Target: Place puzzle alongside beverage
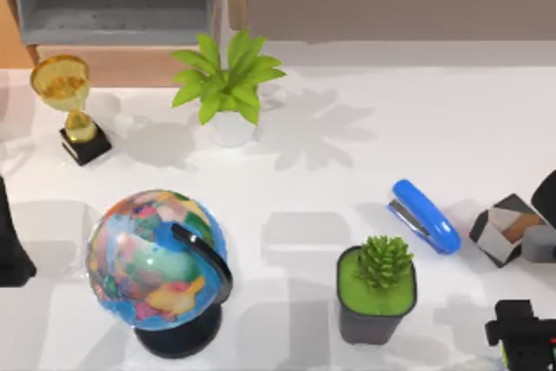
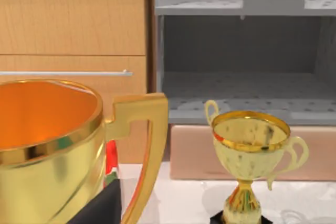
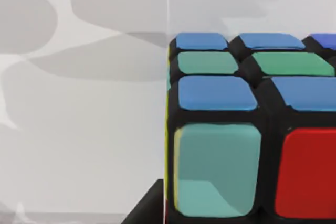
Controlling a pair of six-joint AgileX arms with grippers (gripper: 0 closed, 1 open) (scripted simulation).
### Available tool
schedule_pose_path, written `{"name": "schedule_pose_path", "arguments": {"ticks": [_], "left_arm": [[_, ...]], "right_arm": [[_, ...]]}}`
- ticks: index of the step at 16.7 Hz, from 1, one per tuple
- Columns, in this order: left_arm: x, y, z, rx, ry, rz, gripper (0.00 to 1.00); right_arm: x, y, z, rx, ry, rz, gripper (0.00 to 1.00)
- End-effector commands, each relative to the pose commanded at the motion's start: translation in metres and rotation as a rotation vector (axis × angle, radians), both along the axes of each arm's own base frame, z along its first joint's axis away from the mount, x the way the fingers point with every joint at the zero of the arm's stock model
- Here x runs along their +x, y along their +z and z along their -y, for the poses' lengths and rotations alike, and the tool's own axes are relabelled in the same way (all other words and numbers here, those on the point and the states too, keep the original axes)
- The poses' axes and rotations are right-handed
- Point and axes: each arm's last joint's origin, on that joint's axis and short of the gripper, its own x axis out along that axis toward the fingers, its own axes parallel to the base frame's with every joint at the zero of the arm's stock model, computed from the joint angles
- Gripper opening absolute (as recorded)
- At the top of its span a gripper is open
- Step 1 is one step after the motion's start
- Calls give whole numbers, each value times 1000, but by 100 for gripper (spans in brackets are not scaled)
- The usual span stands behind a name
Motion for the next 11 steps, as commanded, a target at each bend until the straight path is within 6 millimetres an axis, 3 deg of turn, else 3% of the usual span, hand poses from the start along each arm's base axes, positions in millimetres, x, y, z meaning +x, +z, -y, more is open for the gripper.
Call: {"name": "schedule_pose_path", "arguments": {"ticks": [5, 11], "left_arm": [[0, 0, 0, 0, 0, 0, 100], [0, 0, 0, 0, 0, 0, 100]], "right_arm": [[0, 0, 0, 0, 0, 0, 98], [0, 0, 0, 0, 0, 0, 100]]}}
